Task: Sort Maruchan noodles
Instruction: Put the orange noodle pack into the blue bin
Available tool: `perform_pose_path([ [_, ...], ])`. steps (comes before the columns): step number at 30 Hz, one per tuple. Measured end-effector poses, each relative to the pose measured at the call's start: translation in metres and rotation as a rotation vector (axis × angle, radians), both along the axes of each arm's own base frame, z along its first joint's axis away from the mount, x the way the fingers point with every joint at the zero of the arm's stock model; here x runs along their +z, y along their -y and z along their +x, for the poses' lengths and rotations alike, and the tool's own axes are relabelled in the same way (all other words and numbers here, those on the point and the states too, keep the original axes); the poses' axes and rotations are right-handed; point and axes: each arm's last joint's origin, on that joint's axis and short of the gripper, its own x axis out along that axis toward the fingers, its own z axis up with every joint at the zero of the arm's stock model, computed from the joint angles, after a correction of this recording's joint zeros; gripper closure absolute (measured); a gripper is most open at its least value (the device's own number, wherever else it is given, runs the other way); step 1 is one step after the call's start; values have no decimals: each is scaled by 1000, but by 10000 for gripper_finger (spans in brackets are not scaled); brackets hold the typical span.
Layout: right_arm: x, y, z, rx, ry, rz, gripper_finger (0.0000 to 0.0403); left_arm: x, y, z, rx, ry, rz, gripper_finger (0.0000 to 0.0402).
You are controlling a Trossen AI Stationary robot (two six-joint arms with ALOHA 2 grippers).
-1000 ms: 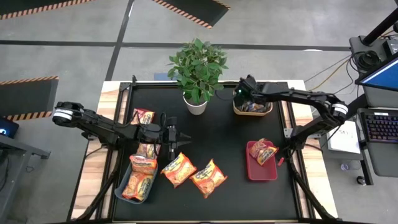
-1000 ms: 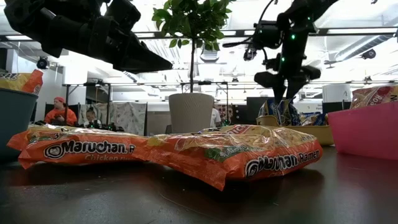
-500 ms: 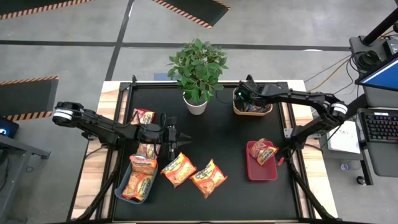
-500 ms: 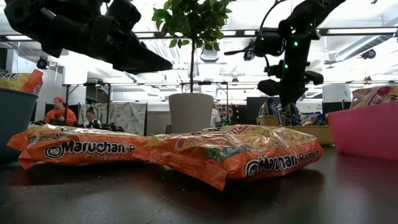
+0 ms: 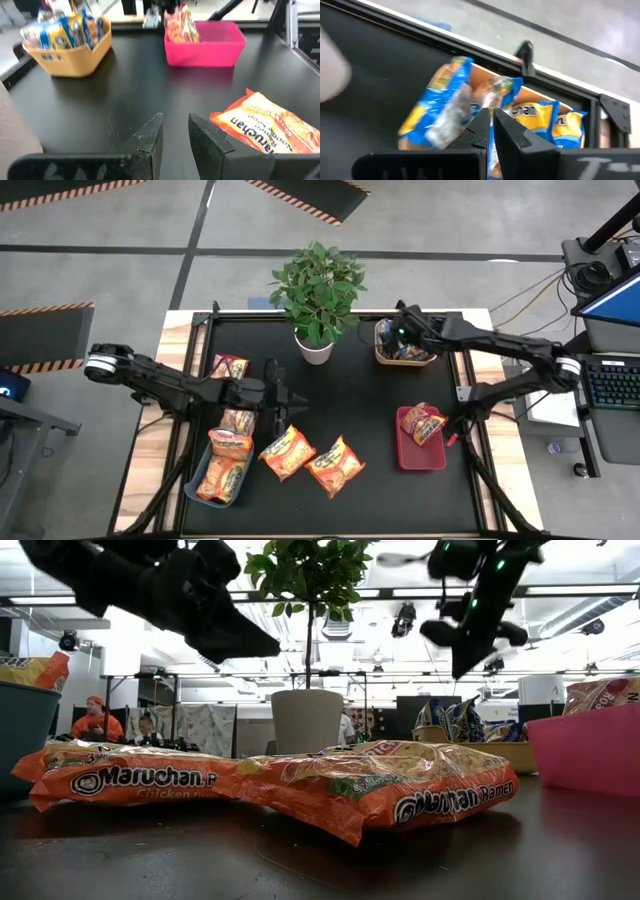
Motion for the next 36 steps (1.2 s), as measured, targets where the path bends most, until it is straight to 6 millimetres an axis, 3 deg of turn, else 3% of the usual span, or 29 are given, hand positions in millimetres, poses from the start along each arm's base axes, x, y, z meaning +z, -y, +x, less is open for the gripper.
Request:
perform_pose_path([
  [6,11,-37,-4,130,62,-52,390,12,9,6,-12,-141,-26,327],
  [12,-5,-75,-4,241,85,-145,390,22,24,5,-37,-262,-59,327],
  [22,-35,-120,-9,393,154,-196,390,36,48,1,-45,-346,-191,327],
  [29,-35,-132,-9,512,140,-236,390,34,58,8,45,-378,-356,327],
  [36,-21,-132,-12,559,177,-283,390,12,66,24,185,-668,-493,327],
])
